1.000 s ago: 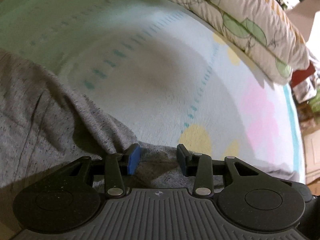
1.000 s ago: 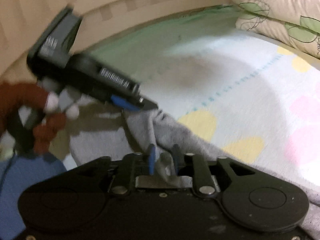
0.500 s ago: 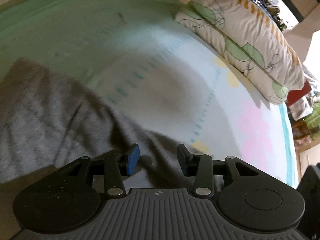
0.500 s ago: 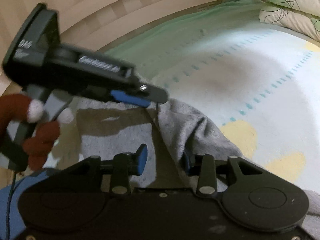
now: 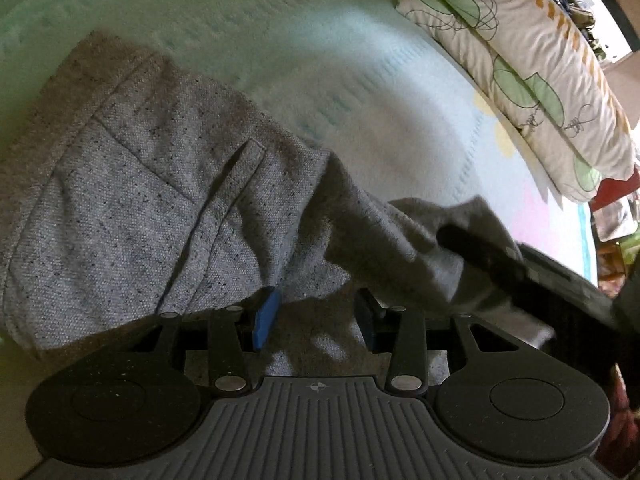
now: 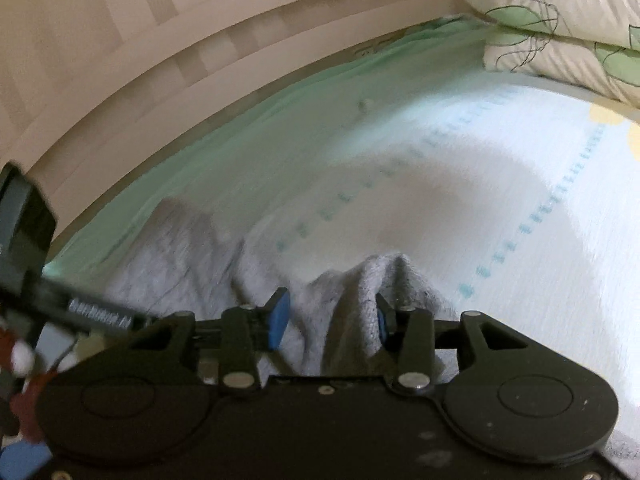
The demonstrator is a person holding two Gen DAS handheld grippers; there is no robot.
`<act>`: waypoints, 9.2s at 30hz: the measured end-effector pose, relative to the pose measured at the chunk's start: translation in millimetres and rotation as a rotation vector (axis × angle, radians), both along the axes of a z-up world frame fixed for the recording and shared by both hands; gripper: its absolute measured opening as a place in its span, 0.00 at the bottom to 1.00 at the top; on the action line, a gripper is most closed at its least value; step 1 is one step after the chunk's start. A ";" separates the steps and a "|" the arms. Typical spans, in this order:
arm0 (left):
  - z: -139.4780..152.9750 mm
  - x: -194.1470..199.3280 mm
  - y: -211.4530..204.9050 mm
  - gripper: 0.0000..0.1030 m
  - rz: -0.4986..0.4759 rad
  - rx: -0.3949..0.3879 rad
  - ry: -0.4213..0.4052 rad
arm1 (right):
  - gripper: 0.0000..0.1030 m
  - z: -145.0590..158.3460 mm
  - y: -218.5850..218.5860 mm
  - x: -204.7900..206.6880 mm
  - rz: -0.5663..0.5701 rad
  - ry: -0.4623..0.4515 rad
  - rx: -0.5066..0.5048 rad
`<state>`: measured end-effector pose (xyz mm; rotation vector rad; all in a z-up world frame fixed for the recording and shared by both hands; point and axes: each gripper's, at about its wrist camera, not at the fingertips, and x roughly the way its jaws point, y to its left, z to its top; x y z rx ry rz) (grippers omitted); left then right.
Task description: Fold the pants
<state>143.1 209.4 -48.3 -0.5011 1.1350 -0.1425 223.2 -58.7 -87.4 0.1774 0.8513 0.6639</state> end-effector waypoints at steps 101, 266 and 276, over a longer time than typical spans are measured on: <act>-6.1 -8.1 -257.3 0.46 -0.420 0.103 0.014 | 0.08 -18.3 -483.1 -197.0 -1.054 0.220 -0.387; 92.2 -37.3 39.5 0.99 -0.038 0.092 -0.075 | 0.33 77.3 -120.7 -122.3 -0.288 0.213 -0.110; 36.1 -61.1 96.0 0.99 0.091 -0.058 0.069 | 0.34 66.7 -81.7 -112.1 -0.212 0.239 -0.119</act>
